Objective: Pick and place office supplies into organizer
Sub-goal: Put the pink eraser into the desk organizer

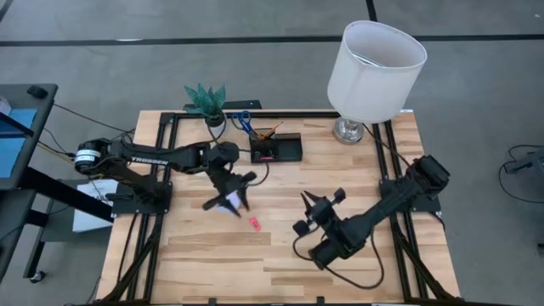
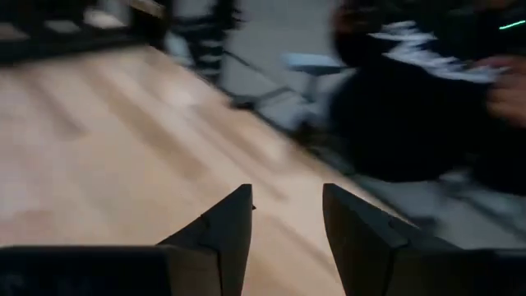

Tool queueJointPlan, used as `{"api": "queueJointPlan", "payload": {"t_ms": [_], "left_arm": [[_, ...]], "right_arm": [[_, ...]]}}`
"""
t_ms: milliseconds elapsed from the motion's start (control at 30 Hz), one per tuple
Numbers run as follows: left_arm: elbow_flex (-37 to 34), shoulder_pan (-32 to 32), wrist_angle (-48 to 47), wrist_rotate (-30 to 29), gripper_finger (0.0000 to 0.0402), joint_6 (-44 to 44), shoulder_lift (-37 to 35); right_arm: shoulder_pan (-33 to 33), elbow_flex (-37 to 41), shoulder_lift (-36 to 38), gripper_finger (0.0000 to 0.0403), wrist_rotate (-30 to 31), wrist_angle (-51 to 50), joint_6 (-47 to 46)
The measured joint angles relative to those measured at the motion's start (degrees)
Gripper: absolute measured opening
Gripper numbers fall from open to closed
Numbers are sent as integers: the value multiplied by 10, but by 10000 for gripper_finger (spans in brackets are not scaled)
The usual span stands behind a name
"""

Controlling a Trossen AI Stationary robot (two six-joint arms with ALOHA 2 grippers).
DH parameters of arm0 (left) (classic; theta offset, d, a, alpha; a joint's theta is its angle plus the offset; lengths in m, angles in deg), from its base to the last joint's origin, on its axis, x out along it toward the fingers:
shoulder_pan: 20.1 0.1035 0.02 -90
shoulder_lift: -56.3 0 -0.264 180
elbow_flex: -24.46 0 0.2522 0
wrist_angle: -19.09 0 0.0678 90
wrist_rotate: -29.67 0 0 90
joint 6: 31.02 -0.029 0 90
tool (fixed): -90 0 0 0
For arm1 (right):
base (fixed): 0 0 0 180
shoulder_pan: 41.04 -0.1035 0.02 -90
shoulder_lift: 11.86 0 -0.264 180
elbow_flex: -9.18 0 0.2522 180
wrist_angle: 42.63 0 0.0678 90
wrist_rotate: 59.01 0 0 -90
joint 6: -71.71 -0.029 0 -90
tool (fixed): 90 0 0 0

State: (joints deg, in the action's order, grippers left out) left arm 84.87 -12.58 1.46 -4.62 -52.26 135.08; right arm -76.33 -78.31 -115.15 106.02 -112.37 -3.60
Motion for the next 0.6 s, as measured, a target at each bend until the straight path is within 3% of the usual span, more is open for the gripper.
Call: {"api": "queueJointPlan", "payload": {"t_ms": [167, 233, 333, 400, 467, 600], "left_arm": [[-2, -41, -95, 57, 142, -31, 1], [-17, -62, -60, 93, 142, -14, 1], [-61, -86, 74, 107, 142, 90, 1], [-105, -96, 187, 39, 142, 196, 1], [-153, -103, 299, -82, 142, 294, -3], [-268, -102, 464, -275, 142, 378, -35]], "right_arm": [[-11, 9, -5, 44, 7, 20, -12], [-10, 26, -12, 44, 10, 44, -13], [-9, 69, -11, 44, 9, 111, -14], [-6, 102, -11, 44, 1, 153, -12], [-11, 126, -11, 44, 1, 180, -8], [-25, 156, -11, 44, 1, 195, -8]]}}
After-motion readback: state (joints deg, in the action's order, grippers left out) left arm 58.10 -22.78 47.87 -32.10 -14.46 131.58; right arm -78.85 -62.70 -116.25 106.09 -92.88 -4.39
